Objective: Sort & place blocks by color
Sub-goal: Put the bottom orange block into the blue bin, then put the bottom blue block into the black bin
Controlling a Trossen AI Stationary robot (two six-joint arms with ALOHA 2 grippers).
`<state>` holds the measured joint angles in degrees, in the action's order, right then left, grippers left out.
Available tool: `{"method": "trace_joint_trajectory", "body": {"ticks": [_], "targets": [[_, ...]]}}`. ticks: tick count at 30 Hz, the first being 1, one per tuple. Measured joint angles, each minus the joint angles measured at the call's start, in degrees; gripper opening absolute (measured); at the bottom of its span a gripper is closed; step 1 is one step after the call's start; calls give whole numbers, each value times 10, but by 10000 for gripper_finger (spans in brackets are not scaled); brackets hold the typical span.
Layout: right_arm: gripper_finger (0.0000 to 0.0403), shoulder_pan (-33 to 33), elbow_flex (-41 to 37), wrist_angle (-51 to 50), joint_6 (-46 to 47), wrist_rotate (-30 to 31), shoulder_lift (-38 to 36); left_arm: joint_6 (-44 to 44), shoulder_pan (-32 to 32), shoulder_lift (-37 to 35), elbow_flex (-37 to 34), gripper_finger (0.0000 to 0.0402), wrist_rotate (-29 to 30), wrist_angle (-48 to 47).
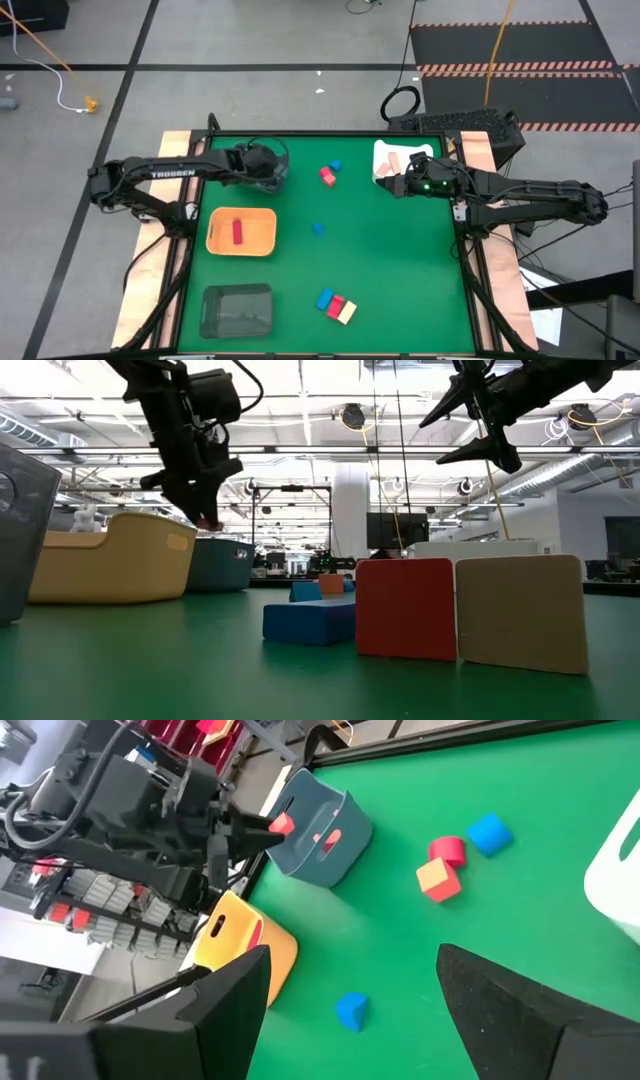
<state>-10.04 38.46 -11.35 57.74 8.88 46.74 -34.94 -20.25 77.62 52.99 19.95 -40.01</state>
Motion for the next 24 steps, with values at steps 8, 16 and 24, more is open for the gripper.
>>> {"method": "trace_joint_trajectory", "body": {"ticks": [8, 16, 24], "targets": [[279, 0, 0, 0, -1, 0, 0, -4, -21, 0, 0, 161, -9, -5], [279, 0, 0, 0, -1, 0, 0, -12, -27, 0, 0, 184, -9, 0], [279, 0, 0, 0, 0, 0, 0, -14, -12, -3, 0, 185, -28, 30]]}}
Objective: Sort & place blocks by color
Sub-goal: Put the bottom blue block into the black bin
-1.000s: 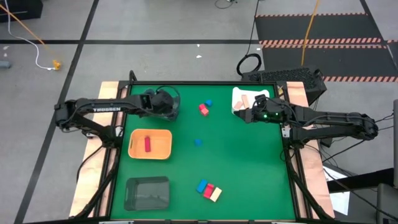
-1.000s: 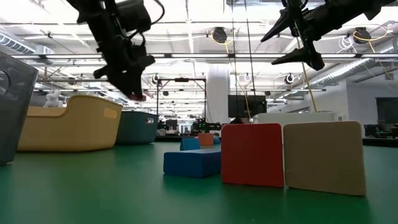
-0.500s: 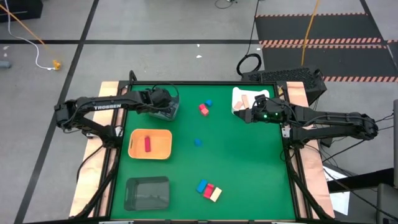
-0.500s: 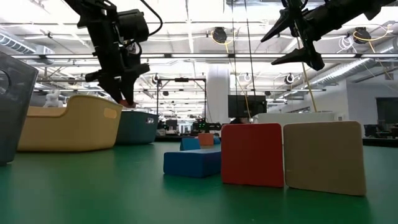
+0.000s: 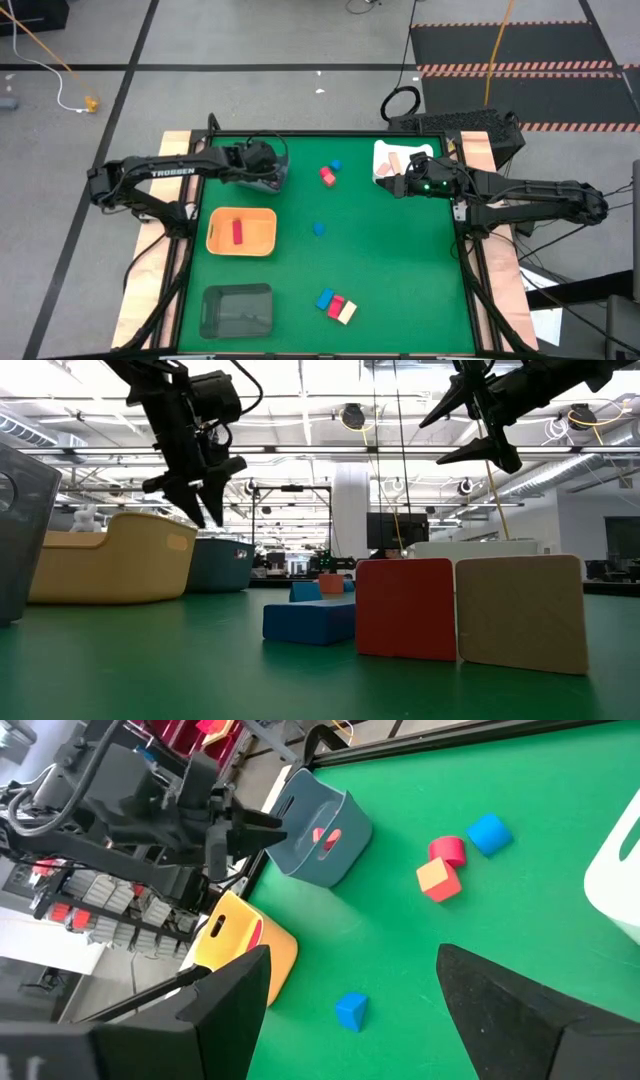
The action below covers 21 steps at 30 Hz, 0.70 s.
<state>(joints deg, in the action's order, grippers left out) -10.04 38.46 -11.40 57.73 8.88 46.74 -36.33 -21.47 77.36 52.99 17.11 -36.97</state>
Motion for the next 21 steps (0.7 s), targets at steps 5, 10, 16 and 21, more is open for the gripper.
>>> {"method": "trace_joint_trajectory", "body": {"ticks": [5, 10, 16, 21], "targets": [[279, 0, 0, 0, 0, 0, 0, 43, 43, -18, 0, 186, -36, 59], [279, 0, 0, 0, -1, 0, 0, 81, 123, -23, 0, 186, -36, 139], [279, 0, 0, 0, 0, 0, 0, 135, 220, -9, 0, 187, -13, 200], [279, 0, 0, 0, 0, 0, 0, 116, 283, 19, 1, 187, 21, 239]]}}
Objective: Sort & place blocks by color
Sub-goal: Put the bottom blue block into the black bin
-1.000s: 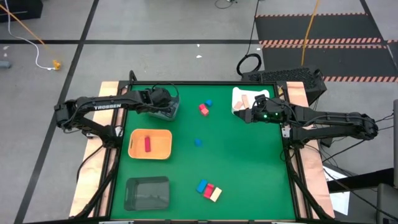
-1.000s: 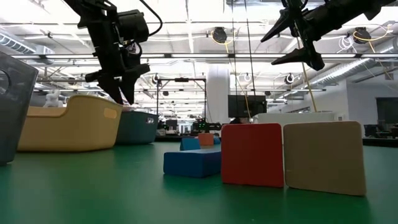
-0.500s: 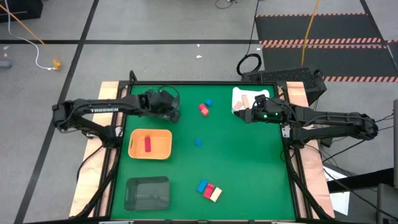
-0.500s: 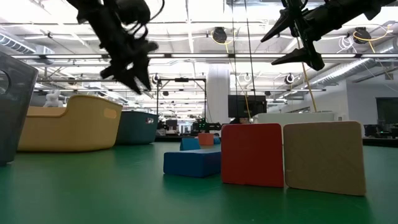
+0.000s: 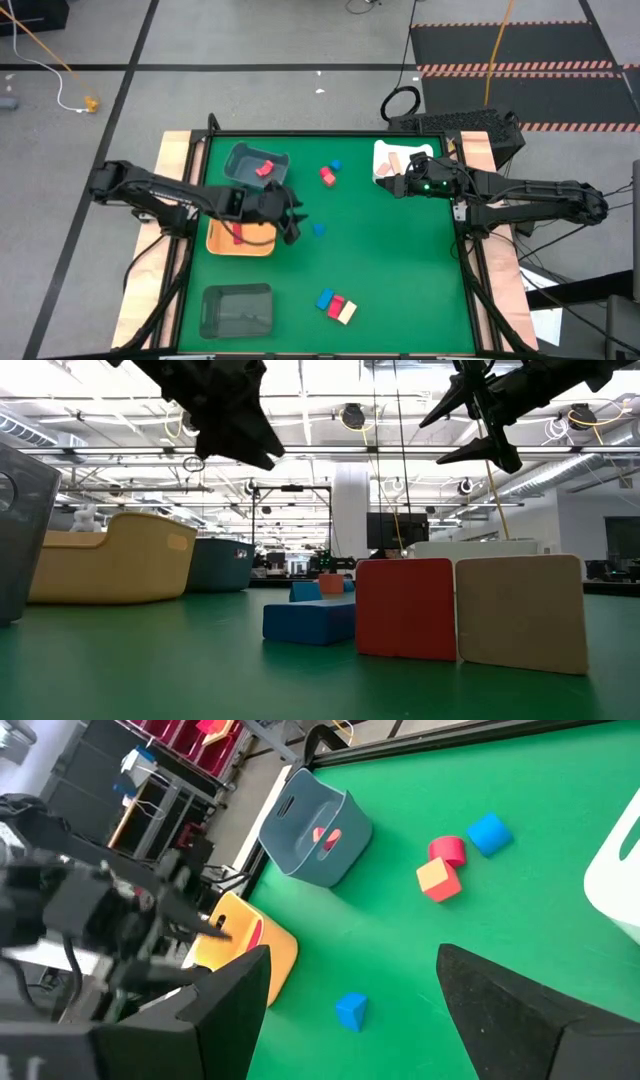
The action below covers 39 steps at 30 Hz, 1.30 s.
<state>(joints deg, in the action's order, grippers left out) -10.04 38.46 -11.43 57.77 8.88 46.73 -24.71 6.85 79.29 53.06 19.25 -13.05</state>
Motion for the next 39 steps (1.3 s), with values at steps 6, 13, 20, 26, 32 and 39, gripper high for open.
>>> {"method": "trace_joint_trajectory", "body": {"ticks": [6, 13, 20, 26, 32, 39], "targets": [[279, 0, 0, 0, -1, 0, 0, -70, 59, 57, 0, 187, 18, 67], [279, 0, 0, 0, 0, 0, 0, -152, 110, 112, 0, 232, 18, 146], [279, 0, 0, 0, -1, 0, 0, -302, 157, 179, 31, 292, 3, 186], [279, 0, 0, 0, 0, 0, 0, -331, 187, 263, 172, 301, 12, 62], [279, 0, 0, 0, 0, 0, 0, -387, 205, 333, 302, 301, 25, -114], [279, 0, 0, 0, 0, 0, 0, -434, 235, 389, 361, 301, 15, -180]]}}
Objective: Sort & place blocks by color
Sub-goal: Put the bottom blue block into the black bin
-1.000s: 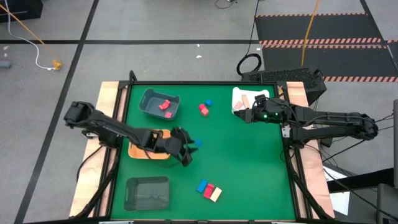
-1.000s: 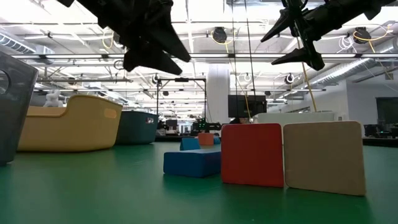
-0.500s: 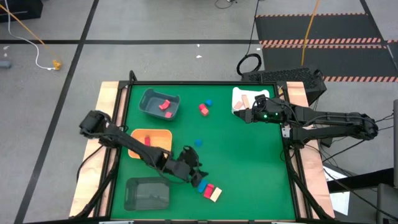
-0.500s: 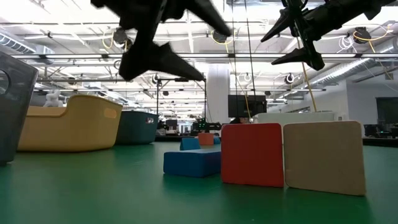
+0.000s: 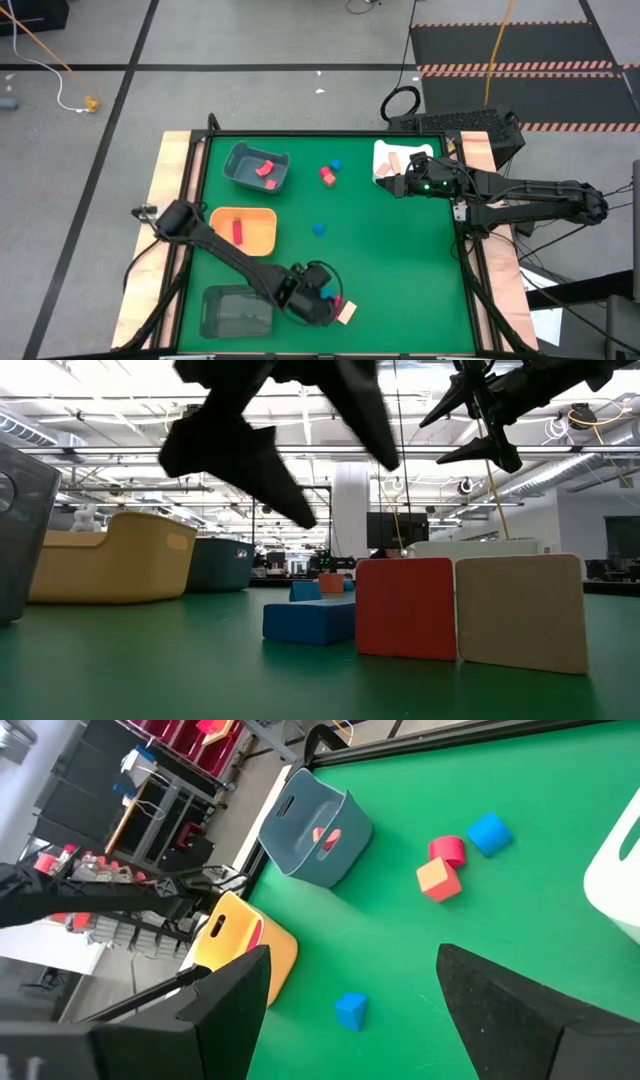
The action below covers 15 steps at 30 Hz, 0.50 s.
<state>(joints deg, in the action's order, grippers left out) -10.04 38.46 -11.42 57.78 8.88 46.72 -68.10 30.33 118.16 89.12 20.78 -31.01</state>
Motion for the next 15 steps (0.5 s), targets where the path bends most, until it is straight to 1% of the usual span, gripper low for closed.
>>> {"method": "trace_joint_trajectory", "body": {"ticks": [6, 12, 15], "targets": [[279, 0, 0, 0, -1, 0, 0, 60, 16, 18, 5, 301, 8, -27], [279, 0, 0, 0, -1, 0, 0, 88, 24, 26, 4, 301, 21, -33], [279, 0, 0, 0, -1, 0, 0, 98, 25, 36, 5, 301, 23, -18]]}}
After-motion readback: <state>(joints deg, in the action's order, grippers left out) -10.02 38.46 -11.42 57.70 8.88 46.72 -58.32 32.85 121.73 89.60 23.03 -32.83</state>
